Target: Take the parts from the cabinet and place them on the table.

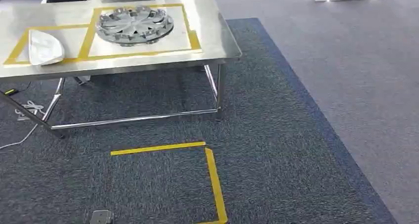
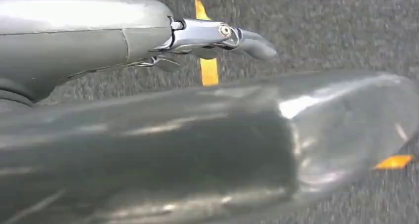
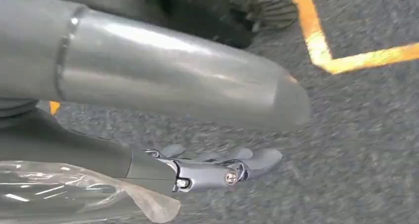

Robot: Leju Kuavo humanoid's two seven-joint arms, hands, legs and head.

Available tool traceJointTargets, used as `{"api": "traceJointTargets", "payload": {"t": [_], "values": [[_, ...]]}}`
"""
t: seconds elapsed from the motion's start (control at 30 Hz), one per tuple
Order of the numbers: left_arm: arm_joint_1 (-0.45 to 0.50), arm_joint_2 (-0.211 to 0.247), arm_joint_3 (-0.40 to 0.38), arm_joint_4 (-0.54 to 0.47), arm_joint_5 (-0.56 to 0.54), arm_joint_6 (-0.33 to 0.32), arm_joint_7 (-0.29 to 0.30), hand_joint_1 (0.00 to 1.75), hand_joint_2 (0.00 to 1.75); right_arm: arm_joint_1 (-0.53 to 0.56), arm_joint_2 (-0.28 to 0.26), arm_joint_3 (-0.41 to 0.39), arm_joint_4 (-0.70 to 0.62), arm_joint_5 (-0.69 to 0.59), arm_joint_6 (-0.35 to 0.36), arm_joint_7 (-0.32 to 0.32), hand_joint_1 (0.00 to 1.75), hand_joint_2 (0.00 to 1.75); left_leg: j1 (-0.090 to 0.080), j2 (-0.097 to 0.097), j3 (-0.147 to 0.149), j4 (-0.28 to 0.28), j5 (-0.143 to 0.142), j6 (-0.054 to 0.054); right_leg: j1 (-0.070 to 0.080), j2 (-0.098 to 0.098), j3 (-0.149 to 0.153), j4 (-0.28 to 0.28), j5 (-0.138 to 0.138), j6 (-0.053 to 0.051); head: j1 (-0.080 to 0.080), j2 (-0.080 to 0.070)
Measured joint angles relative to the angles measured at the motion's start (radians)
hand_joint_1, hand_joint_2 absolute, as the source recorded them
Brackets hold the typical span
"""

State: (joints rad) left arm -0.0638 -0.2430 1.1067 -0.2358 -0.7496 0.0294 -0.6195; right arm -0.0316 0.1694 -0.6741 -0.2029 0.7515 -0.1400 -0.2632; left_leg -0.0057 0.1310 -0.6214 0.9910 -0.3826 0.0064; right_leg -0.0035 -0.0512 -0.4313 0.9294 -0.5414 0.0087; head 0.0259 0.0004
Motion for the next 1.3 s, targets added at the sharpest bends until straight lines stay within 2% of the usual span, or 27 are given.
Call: {"api": "traceJointTargets", "payload": {"t": [0.07, 0.13, 0.17, 0.23, 0.3, 0.33, 0.37, 0.43, 0.5, 0.57, 0.63, 0.67, 0.7, 0.73, 0.8, 0.83, 0.87, 0.9, 1.0, 1.03, 1.07, 1.1, 1.13, 1.17, 1.2, 1.23, 1.3], "values": [[0.004, -0.001, 0.0, 0.0, -0.006, 0.001, 0.004, 0.0, 0.0, 0.0, 0.001, 0.0, 0.0, 0.003, -0.007, 0.003, 0.0, 0.0, 0.01, -0.092, -0.017, 0.075, -0.122, -0.016, -0.004, 0.018, -0.032, 0.002, 0.027, -0.018, -0.004, 0.0], [0.007, -0.001, 0.0, 0.0, -0.011, 0.003, 0.009, 0.0, 0.0, -0.001, 0.003, -0.001, 0.0, 0.008, -0.006, 0.002, 0.0, 0.0, 0.012, -0.122, -0.043, 0.231, -0.233, -0.021, -0.003, 0.043, -0.053, 0.005, 0.053, -0.021, -0.007, 0.0], [0.007, -0.001, 0.0, 0.0, -0.013, 0.005, 0.009, 0.0, 0.0, -0.001, 0.004, 0.0, 0.0, 0.01, -0.006, 0.003, 0.0, 0.0, 0.012, -0.124, -0.047, 0.289, -0.253, -0.022, -0.002, 0.055, -0.072, 0.01, 0.064, -0.02, -0.007, 0.0], [0.005, -0.001, 0.0, 0.0, -0.015, 0.006, 0.009, 0.0, 0.0, 0.003, 0.006, -0.001, 0.0, 0.011, -0.007, 0.006, 0.0, 0.0, 0.014, -0.126, -0.009, 0.288, -0.21, -0.023, -0.004, 0.079, -0.11, 0.024, 0.084, -0.014, -0.006, 0.0], [0.005, 0.0, 0.0, 0.0, -0.02, 0.006, 0.009, 0.0, 0.0, 0.005, 0.006, -0.001, 0.0, 0.017, -0.006, 0.008, 0.0, 0.0, 0.02, -0.143, 0.104, 0.121, -0.143, -0.024, -0.009, 0.106, -0.143, 0.044, 0.095, -0.003, -0.006, 0.0], [0.005, 0.0, 0.0, 0.0, -0.021, 0.006, 0.009, 0.0, 0.0, 0.005, 0.006, -0.001, 0.0, 0.018, -0.006, 0.008, 0.0, 0.0, 0.026, -0.186, 0.157, 0.028, -0.15, -0.026, -0.011, 0.117, -0.157, 0.056, 0.099, 0.003, -0.007, 0.0], [0.005, -0.003, 0.0, 0.0, -0.023, 0.006, 0.009, 0.0, 0.0, 0.002, 0.005, -0.001, 0.0, 0.018, -0.006, 0.008, 0.0, 0.0, 0.027, -0.235, 0.179, -0.008, -0.169, -0.023, -0.006, 0.126, -0.175, 0.069, 0.104, 0.011, -0.008, 0.0], [0.006, -0.003, 0.0, 0.0, -0.023, 0.007, 0.01, 0.0, 0.0, 0.001, 0.005, -0.001, 0.0, 0.02, -0.005, 0.008, 0.0, 0.0, 0.023, -0.213, 0.163, 0.001, -0.168, -0.018, -0.008, 0.148, -0.187, 0.07, 0.125, 0.026, -0.007, 0.0], [0.006, -0.006, 0.0, 0.0, -0.024, 0.008, 0.01, 0.0, 0.0, 0.011, 0.004, -0.003, 0.0, 0.021, -0.005, 0.008, 0.0, 0.0, 0.023, -0.186, 0.146, 0.006, -0.153, 0.003, -0.009, 0.169, -0.203, 0.066, 0.141, 0.043, -0.006, 0.0], [0.002, -0.006, 0.0, 0.0, -0.024, 0.008, 0.011, 0.0, 0.0, 0.01, 0.004, -0.01, 0.0, 0.02, -0.01, 0.004, 0.0, 0.0, 0.021, -0.155, 0.125, 0.005, -0.135, 0.029, -0.006, 0.084, -0.232, 0.131, 0.051, 0.044, 0.005, 0.0], [0.004, -0.005, 0.0, 0.0, -0.027, 0.008, 0.011, 0.0, 0.0, 0.005, 0.004, -0.013, 0.0, 0.021, -0.013, 0.001, 0.0, 0.0, 0.014, -0.122, 0.099, 0.006, -0.115, 0.034, -0.007, 0.06, -0.278, 0.286, -0.057, 0.048, 0.006, 0.0], [0.004, -0.004, 0.001, 0.0, -0.029, 0.008, 0.011, 0.0, 0.0, 0.004, 0.004, -0.015, 0.0, 0.021, -0.014, 0.0, 0.0, 0.0, 0.011, -0.104, 0.085, 0.007, -0.106, 0.035, -0.007, 0.057, -0.291, 0.355, -0.083, 0.05, 0.006, 0.0], [0.004, -0.004, 0.001, 0.0, -0.029, 0.008, 0.011, 0.0, 0.0, 0.005, 0.005, -0.016, 0.0, 0.021, -0.014, 0.0, 0.0, 0.0, 0.008, -0.088, 0.072, 0.007, -0.097, 0.035, -0.007, 0.055, -0.287, 0.396, -0.077, 0.049, 0.006, 0.0], [0.003, -0.004, 0.001, 0.0, -0.03, 0.008, 0.011, 0.0, 0.0, 0.006, 0.005, -0.016, 0.0, 0.021, -0.014, 0.0, 0.0, 0.0, 0.005, -0.073, 0.059, 0.007, -0.087, 0.036, -0.007, 0.054, -0.262, 0.392, -0.043, 0.048, 0.006, 0.0], [0.0, -0.004, 0.001, 0.0, -0.03, 0.008, 0.011, 0.0, 0.0, 0.007, 0.005, -0.016, 0.0, 0.022, -0.014, 0.0, 0.0, 0.0, -0.003, -0.05, 0.037, 0.007, -0.069, 0.036, -0.005, 0.042, -0.158, 0.277, 0.029, 0.035, 0.006, 0.0], [-0.002, -0.004, 0.001, 0.0, -0.03, 0.008, 0.011, 0.0, 0.0, 0.006, 0.005, -0.017, 0.0, 0.023, -0.014, -0.001, 0.0, 0.0, -0.006, -0.042, 0.031, 0.007, -0.061, 0.035, 0.001, 0.013, -0.079, 0.174, 0.03, 0.023, 0.006, 0.0], [-0.003, -0.006, 0.001, 0.0, -0.03, 0.005, 0.011, 0.0, 0.0, 0.002, 0.005, -0.017, -0.003, 0.027, -0.014, -0.001, 0.0, 0.0, -0.009, -0.033, 0.032, 0.009, -0.056, 0.031, 0.012, -0.032, 0.003, 0.068, -0.009, 0.011, 0.006, 0.0], [-0.003, -0.007, 0.001, 0.0, -0.029, 0.002, 0.01, 0.0, 0.0, -0.004, 0.005, -0.017, -0.004, 0.031, -0.014, -0.001, 0.0, 0.0, -0.009, -0.02, 0.031, 0.01, -0.046, 0.026, 0.015, -0.037, 0.044, -0.003, -0.028, 0.008, 0.007, 0.0], [-0.008, -0.01, 0.002, 0.0, -0.03, -0.001, 0.011, 0.0, 0.0, 0.002, 0.005, -0.018, -0.003, 0.032, -0.019, 0.008, 0.0, 0.0, -0.001, 0.014, 0.029, 0.003, -0.027, 0.01, 0.021, -0.005, 0.012, -0.009, -0.015, -0.007, 0.009, 0.0], [-0.009, -0.011, 0.002, 0.0, -0.029, 0.002, 0.012, 0.0, 0.0, 0.007, 0.006, -0.019, -0.003, 0.033, -0.021, 0.011, 0.0, 0.0, 0.003, -0.016, 0.023, 0.013, -0.038, 0.0, 0.011, 0.002, 0.008, -0.016, 0.003, -0.013, 0.009, 0.0], [-0.007, -0.011, 0.003, 0.0, -0.027, 0.005, 0.012, 0.0, 0.0, 0.009, 0.005, -0.021, -0.003, 0.034, -0.026, 0.012, 0.0, 0.0, 0.003, -0.072, 0.016, 0.037, -0.084, -0.008, 0.011, 0.008, -0.002, -0.016, 0.012, -0.02, 0.008, 0.0], [-0.004, -0.011, 0.007, 0.0, -0.023, 0.007, 0.013, 0.0, 0.0, 0.01, 0.004, -0.024, -0.003, 0.033, -0.027, 0.012, 0.0, 0.0, 0.006, -0.106, 0.003, 0.095, -0.149, -0.011, 0.011, 0.02, -0.016, -0.015, 0.023, -0.025, 0.007, 0.0], [0.001, -0.011, 0.011, 0.0, -0.019, 0.008, 0.013, 0.0, 0.0, 0.009, 0.004, -0.026, -0.003, 0.033, -0.028, 0.009, 0.0, 0.0, 0.008, -0.12, -0.016, 0.178, -0.21, -0.014, 0.011, 0.036, -0.03, -0.013, 0.035, -0.028, 0.007, 0.0], [0.004, -0.008, 0.015, 0.0, -0.018, 0.008, 0.012, 0.0, 0.0, 0.009, 0.004, -0.028, -0.003, 0.033, -0.029, 0.005, 0.0, 0.0, 0.008, -0.124, -0.032, 0.251, -0.243, -0.016, 0.012, 0.049, -0.043, -0.01, 0.044, -0.027, 0.006, 0.0], [0.005, -0.004, 0.018, 0.0, -0.018, 0.002, 0.013, 0.0, 0.0, 0.01, 0.005, -0.031, -0.003, 0.038, -0.038, -0.001, 0.0, 0.0, 0.008, -0.125, -0.038, 0.3, -0.246, -0.017, 0.011, 0.063, -0.057, -0.003, 0.052, -0.026, 0.007, 0.0], [0.005, 0.001, 0.018, 0.0, -0.019, -0.007, 0.013, 0.0, 0.0, 0.013, 0.008, -0.032, -0.003, 0.047, -0.053, -0.002, 0.0, 0.0, 0.009, -0.126, -0.025, 0.299, -0.226, -0.018, 0.01, 0.073, -0.064, 0.005, 0.058, -0.024, 0.006, 0.0], [0.005, 0.01, 0.018, 0.0, -0.022, -0.019, 0.013, 0.0, 0.0, 0.018, 0.015, -0.032, -0.003, 0.068, -0.093, -0.002, 0.0, 0.0, 0.013, -0.131, 0.068, 0.163, -0.157, -0.02, 0.006, 0.101, -0.091, 0.029, 0.065, -0.018, 0.006, 0.0]]}}
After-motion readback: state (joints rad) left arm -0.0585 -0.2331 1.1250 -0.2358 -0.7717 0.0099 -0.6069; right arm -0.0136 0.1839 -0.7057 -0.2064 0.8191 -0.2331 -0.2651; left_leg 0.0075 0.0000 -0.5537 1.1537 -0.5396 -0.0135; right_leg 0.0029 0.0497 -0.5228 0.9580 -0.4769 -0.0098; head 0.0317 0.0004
